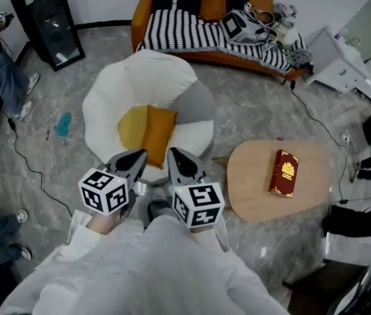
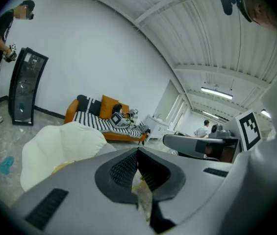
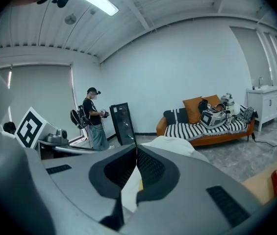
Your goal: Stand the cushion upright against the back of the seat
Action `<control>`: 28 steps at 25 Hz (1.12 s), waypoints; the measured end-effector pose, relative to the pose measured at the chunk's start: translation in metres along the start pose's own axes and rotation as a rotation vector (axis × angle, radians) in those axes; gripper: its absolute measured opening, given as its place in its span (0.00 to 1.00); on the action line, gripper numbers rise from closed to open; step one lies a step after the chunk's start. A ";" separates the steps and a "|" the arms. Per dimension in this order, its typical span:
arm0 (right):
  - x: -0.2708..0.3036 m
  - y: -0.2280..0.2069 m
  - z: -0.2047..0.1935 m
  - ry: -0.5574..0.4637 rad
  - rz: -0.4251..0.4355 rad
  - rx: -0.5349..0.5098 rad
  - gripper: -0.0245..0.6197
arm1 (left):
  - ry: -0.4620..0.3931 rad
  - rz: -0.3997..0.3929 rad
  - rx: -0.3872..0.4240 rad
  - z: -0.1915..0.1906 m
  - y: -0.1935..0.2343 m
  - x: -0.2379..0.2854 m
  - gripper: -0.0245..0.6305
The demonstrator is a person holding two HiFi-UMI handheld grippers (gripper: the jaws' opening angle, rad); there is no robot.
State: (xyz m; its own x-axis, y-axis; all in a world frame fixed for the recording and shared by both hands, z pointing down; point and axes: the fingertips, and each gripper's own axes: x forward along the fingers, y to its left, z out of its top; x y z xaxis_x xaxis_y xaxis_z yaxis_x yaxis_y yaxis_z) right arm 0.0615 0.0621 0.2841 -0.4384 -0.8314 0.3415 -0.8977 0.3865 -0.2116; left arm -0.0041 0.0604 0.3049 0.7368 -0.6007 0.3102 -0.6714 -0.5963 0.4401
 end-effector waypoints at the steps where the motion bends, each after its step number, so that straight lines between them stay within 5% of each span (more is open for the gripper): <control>1: 0.008 -0.007 0.006 0.001 0.005 -0.004 0.06 | -0.004 0.002 0.003 0.008 0.003 0.008 0.05; 12: 0.065 -0.060 0.052 -0.007 0.077 -0.039 0.06 | -0.047 0.049 0.004 0.059 0.026 0.077 0.05; 28: 0.088 -0.085 0.049 0.018 0.069 -0.002 0.06 | -0.024 0.072 -0.014 0.062 0.047 0.101 0.05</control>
State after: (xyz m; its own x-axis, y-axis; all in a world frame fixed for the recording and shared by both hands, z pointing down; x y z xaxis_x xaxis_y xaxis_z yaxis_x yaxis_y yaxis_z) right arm 0.1010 -0.0635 0.2878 -0.4997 -0.7955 0.3428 -0.8655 0.4434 -0.2328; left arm 0.0337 -0.0611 0.3040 0.6847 -0.6543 0.3210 -0.7210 -0.5438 0.4295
